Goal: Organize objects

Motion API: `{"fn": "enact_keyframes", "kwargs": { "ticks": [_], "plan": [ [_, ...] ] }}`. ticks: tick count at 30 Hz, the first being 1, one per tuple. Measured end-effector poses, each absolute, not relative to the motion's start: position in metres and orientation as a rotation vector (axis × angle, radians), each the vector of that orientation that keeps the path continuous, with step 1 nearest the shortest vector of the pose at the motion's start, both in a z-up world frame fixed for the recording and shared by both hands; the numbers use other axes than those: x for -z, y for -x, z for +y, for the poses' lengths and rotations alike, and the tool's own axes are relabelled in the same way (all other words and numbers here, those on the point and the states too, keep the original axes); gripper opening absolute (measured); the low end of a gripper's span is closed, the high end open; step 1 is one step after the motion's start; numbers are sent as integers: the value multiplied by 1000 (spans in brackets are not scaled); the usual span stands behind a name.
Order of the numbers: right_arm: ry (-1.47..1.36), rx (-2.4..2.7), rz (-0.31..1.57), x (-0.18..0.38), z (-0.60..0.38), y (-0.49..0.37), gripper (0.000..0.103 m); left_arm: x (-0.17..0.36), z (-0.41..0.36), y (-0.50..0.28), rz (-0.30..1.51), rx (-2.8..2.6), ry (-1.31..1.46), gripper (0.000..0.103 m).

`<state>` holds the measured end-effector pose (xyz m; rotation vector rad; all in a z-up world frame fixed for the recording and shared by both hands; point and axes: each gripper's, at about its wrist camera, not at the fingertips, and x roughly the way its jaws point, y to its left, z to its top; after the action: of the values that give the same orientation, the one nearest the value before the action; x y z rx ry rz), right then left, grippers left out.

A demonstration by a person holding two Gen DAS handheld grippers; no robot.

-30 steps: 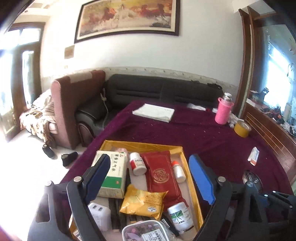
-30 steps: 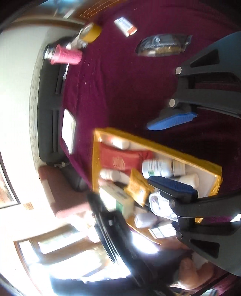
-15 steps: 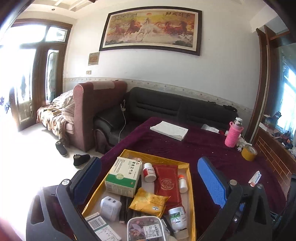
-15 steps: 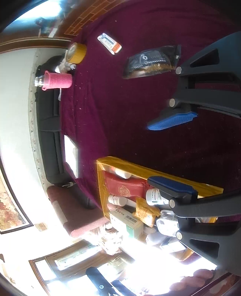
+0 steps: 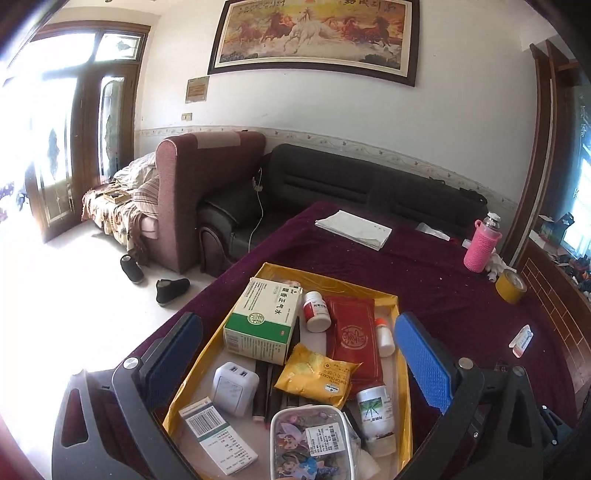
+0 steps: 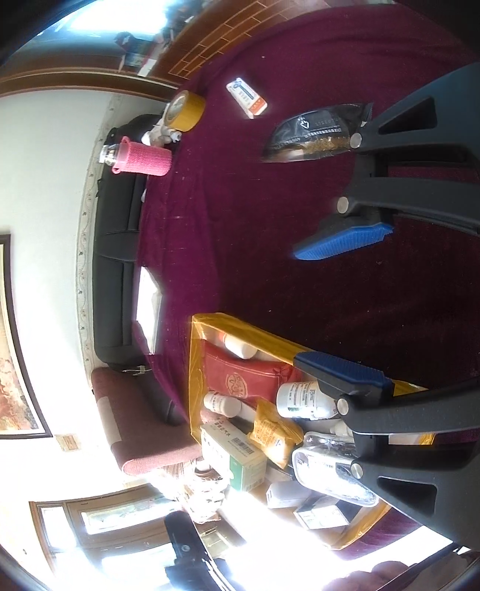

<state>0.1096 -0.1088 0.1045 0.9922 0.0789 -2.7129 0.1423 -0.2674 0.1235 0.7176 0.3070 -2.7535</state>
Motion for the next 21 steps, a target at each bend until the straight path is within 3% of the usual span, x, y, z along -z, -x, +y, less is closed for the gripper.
{"fn": "enact_keyframes", "kwargs": {
  "ticks": [21],
  "plan": [
    [-935, 2692, 204, -108, -135, -129, 51, -130, -266, -157, 208, 2725, -683, 102]
  ]
}}
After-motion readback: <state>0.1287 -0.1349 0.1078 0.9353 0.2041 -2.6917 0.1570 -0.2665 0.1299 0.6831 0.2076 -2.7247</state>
